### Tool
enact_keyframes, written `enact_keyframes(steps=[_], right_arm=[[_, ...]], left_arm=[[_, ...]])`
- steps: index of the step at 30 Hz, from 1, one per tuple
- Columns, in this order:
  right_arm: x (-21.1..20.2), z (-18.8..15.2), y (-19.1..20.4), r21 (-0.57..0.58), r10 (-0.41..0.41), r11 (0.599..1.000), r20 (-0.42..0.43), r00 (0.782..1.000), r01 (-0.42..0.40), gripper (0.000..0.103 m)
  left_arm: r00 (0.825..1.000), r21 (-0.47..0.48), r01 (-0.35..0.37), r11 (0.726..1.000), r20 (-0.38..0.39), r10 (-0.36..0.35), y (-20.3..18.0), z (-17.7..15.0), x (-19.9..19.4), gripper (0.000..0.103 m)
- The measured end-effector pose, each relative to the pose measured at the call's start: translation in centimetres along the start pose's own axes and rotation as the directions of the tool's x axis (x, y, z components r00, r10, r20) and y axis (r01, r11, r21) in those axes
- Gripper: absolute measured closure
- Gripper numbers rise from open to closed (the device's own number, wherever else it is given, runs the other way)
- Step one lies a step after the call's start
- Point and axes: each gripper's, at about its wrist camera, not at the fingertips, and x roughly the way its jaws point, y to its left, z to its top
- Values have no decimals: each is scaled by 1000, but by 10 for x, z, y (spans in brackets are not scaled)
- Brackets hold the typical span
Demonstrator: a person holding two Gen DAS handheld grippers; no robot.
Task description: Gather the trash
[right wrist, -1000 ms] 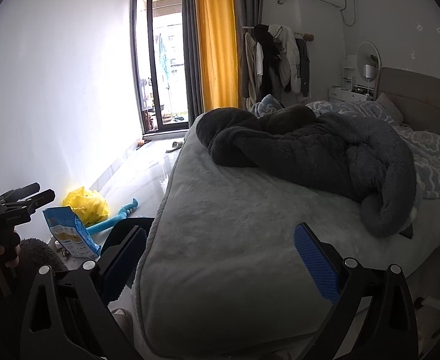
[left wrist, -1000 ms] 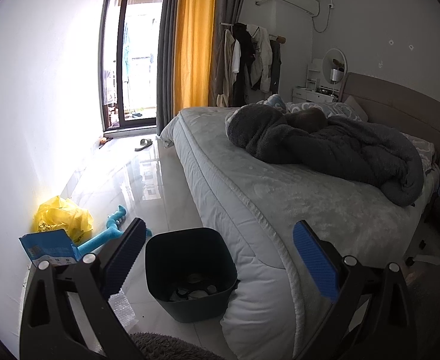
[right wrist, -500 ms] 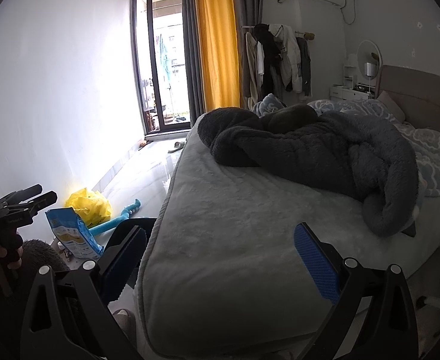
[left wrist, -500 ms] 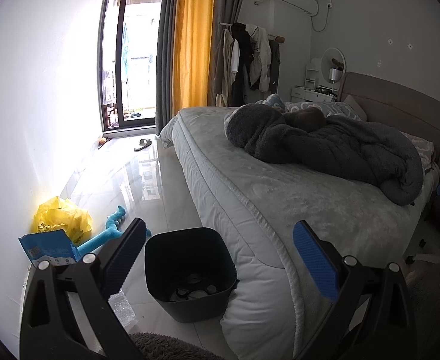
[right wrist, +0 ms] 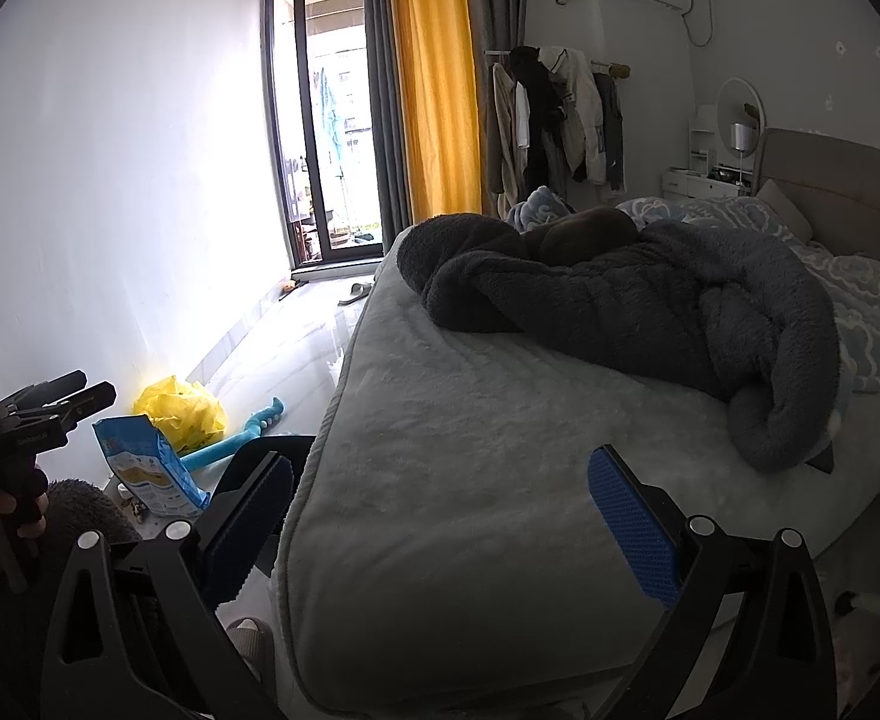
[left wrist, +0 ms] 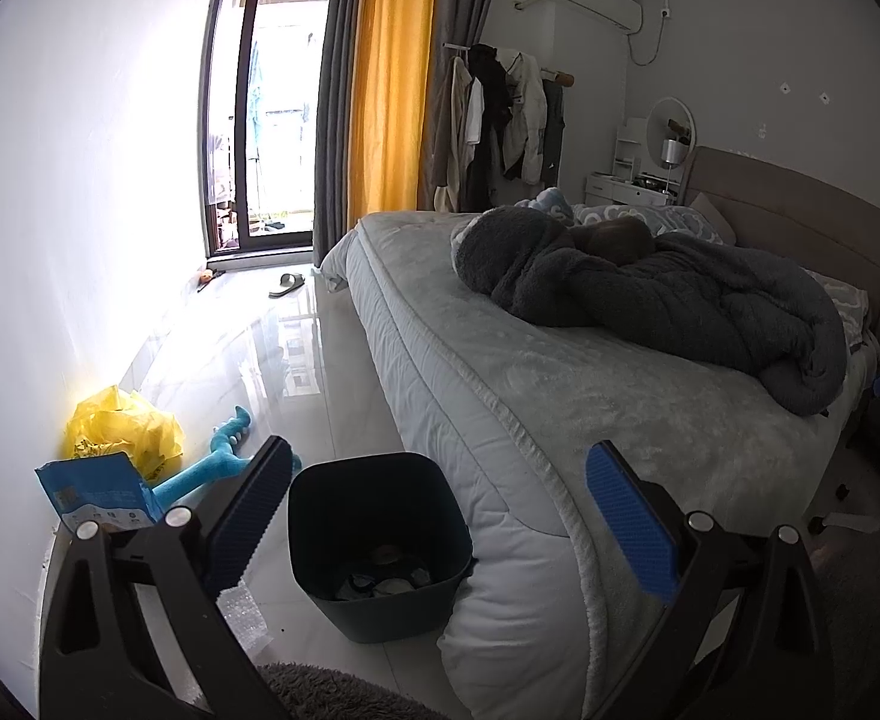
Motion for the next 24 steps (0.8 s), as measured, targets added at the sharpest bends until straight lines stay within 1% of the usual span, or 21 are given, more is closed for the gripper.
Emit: enact_keyframes(steps=[24], right_arm=[[0,0,2,-1,-3,1000,-1,1000,3,3]], left_arm=[[1000,-3,1,1000,-1,-1,2,1,0,3]])
